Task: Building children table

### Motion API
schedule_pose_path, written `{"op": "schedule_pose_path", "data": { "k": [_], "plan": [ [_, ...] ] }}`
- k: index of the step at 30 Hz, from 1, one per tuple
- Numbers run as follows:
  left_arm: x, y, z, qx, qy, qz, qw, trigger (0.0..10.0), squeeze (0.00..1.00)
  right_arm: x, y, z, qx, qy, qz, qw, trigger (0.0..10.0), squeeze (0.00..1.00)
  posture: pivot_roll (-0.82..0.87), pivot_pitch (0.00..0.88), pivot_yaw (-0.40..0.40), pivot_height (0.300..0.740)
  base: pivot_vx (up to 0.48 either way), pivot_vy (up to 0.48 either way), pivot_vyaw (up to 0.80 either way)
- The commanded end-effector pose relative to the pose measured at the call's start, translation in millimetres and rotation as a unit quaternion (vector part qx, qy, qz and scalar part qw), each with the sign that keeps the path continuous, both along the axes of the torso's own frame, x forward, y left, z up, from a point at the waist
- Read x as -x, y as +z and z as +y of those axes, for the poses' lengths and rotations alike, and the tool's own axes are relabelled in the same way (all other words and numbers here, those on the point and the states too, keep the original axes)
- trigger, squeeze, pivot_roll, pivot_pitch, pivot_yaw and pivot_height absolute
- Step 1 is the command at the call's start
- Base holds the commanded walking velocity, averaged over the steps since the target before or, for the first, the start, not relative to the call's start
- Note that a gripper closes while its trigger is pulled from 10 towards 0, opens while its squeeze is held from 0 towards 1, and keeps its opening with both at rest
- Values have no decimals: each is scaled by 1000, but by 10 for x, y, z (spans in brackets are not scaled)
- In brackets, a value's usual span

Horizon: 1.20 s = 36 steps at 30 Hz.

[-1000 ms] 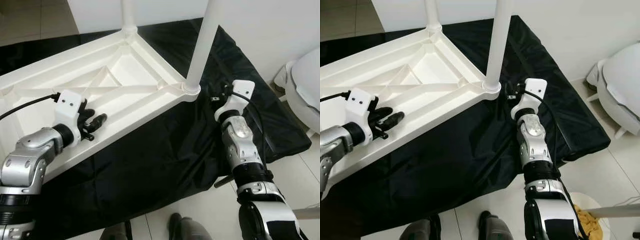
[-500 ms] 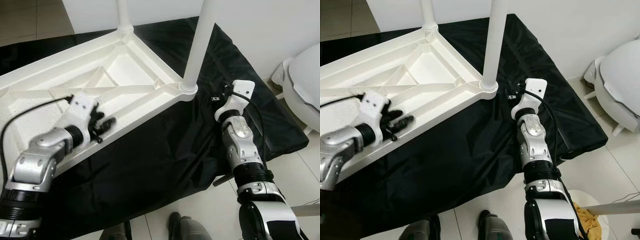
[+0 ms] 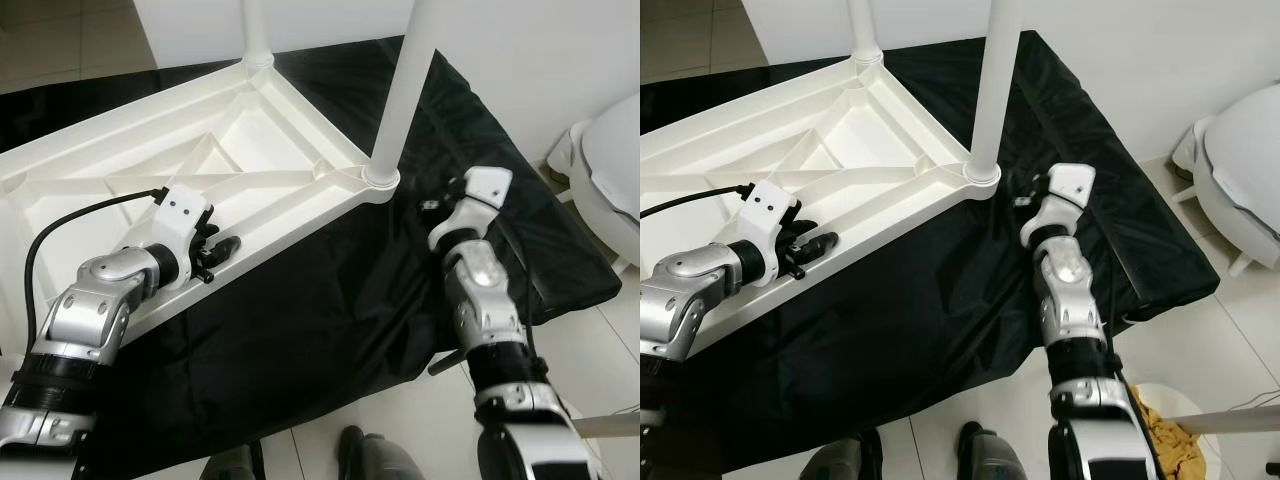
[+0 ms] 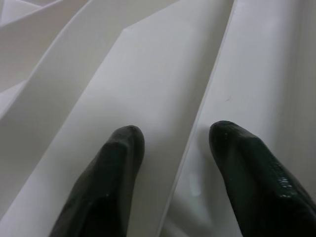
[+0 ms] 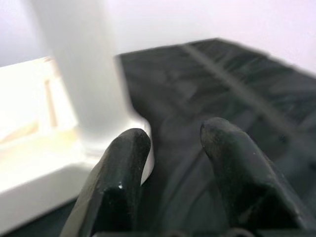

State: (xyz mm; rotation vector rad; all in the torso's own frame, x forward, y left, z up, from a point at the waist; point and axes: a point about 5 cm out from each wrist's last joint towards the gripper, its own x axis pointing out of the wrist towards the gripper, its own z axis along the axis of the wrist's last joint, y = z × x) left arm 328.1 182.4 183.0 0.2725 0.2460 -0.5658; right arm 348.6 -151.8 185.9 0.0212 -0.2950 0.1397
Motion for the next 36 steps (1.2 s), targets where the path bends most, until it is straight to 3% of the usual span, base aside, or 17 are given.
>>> {"op": "schedule_pose_path", "data": {
  "k": [1,4,11,12,13,14,15,16,22,36],
  "plan": [
    [5,-184,22,-19,24,37,999,10000,1000,49,-22,41,2,12,5,1000,10000,0,-28,198,36,740,0,0,0],
    [-59,-196,-40,-14,38,40,998,10000,1000,251,-137,160,1,27,22,999,10000,0,-46,191,47,740,0,0,0],
    [-149,-216,-76,-8,78,39,996,10000,1000,347,-172,176,-9,22,36,999,10000,0,-55,187,51,740,0,0,0],
    [-169,-230,-70,-8,90,40,995,10000,0,360,-177,181,-10,22,38,999,10000,0,-56,185,51,740,0,0,0],
    [-169,-230,-70,-8,90,40,995,10000,0,360,-177,181,-10,22,38,999,10000,0,-56,185,51,740,0,0,0],
    [-189,-239,-60,-2,103,41,994,3373,0,368,-179,187,-11,22,40,999,10000,0,-57,185,52,740,0,0,0],
    [-189,-239,-60,-2,103,41,994,3373,0,368,-179,187,-11,22,40,999,10000,0,-57,185,52,740,0,0,0],
    [-194,-240,-55,3,107,41,993,0,0,370,-180,189,-11,22,40,999,10000,0,-57,185,52,740,0,0,0],
    [-211,-216,-58,-1,100,35,994,0,0,392,-130,187,-9,22,42,999,10000,0,-57,187,50,740,0,0,0],
    [-269,-146,30,-2,145,18,989,0,0,466,-45,263,-21,24,40,999,10000,0,-56,202,41,740,0,0,0]
  ]
}}
